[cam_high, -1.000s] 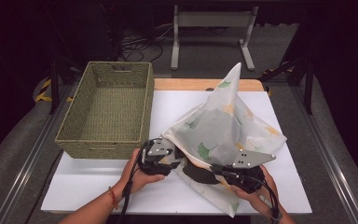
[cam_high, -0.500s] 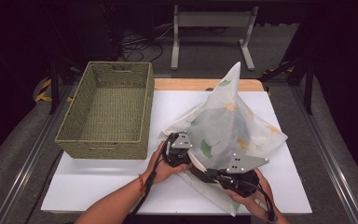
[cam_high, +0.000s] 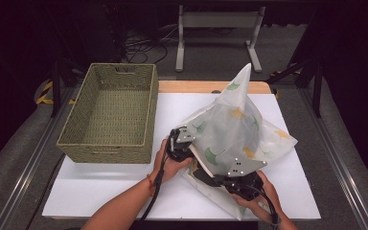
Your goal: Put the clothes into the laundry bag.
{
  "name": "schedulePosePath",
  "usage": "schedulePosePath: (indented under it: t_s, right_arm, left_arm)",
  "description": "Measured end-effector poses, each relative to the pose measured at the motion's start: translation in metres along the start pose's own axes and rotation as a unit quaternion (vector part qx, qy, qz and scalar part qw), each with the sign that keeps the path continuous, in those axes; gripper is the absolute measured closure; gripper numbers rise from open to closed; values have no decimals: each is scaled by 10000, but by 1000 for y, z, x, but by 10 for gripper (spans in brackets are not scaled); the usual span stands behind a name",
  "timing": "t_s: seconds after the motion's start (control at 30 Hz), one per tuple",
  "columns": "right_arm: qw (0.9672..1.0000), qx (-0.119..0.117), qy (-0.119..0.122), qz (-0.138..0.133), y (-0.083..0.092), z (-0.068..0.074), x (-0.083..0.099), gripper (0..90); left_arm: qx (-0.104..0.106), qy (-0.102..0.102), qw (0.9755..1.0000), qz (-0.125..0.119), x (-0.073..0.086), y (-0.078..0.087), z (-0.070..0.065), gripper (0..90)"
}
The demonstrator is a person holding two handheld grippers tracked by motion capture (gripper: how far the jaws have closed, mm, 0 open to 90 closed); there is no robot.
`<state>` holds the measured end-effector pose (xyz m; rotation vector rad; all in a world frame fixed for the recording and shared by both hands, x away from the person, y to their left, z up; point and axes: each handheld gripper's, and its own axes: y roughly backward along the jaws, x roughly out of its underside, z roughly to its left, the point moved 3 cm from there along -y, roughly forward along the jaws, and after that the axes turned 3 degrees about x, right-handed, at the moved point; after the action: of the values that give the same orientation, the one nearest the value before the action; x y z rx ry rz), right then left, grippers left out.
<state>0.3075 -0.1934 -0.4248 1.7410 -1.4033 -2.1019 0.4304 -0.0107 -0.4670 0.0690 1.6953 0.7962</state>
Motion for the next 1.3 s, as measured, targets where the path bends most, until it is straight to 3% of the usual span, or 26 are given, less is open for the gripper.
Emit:
schedulePosePath:
  t_s: [0.1, 0.13, 0.2, 0.3, 0.43, 0.5, 0.53, 0.7, 0.8, 0.83, 0.87, 0.93, 0.97, 1.0, 1.07, 1.13, 1.2, 1.3]
  right_arm:
    - [10000, 57, -36, -29, 2, -2, 0, 893]
    - [9999, 126, -52, -84, 4, -3, -1, 893]
    - [9998, 151, -64, -109, 5, -4, -1, 892]
    - [9995, 218, -142, -191, 9, -5, -2, 892]
    - [9990, 219, -251, -297, 11, -7, -3, 893]
    - [9990, 224, -251, -309, 12, -8, -3, 893]
    - [9989, 244, -231, -327, 12, -8, -4, 893]
    - [9987, 240, -237, -370, 12, -6, -6, 893]
    - [9987, 203, -214, -408, 13, -4, -7, 892]
    - [9987, 193, -187, -431, 14, -2, -9, 892]
    - [9987, 193, -187, -431, 14, -2, -9, 892]
    - [9988, 164, -151, -439, 14, -1, -9, 893]
    - [9987, 152, -144, -457, 15, 0, -10, 893]
    - [9987, 122, -147, -465, 16, 0, -10, 892]
    - [9988, 86, -152, -463, 16, 0, -10, 892]
    - [9990, 26, -153, -419, 14, 1, -9, 893]
    - [9993, -28, -136, -355, 12, 2, -8, 892]
    - [9994, -130, -110, -293, 8, 3, -7, 892]
  left_arm:
    - [234, -302, 9993, 27, 0, 19, -7, 733]
    - [336, -372, 9987, 80, 1, 27, -11, 676]
    - [396, -414, 9983, 115, 4, 38, -16, 637]
    - [529, -538, 9969, 199, 6, 54, -24, 433]
    - [837, -618, 9945, 67, 9, 73, -35, 385]
    - [914, -636, 9937, 118, 12, 77, -40, 349]
    - [873, -728, 9932, 243, 15, 75, -46, 282]
    - [982, -755, 9912, 458, 20, 61, -55, 247]
    - [1079, -798, 9896, 516, 18, 42, -61, 273]
    - [998, -925, 9891, 556, 15, 32, -63, 315]
    - [998, -925, 9891, 556, 15, 32, -63, 328]
    - [713, -932, 9921, 433, 12, 20, -61, 369]
    - [663, -881, 9930, 416, 12, 17, -59, 473]
    - [615, -873, 9937, 355, 11, 14, -55, 516]
    - [655, -770, 9946, 250, 9, 10, -50, 612]
    - [648, -812, 9943, 225, 7, 7, -48, 723]
    - [530, -850, 9947, 230, 5, 5, -46, 768]
    - [178, -824, 9962, 233, 0, 0, -44, 808]
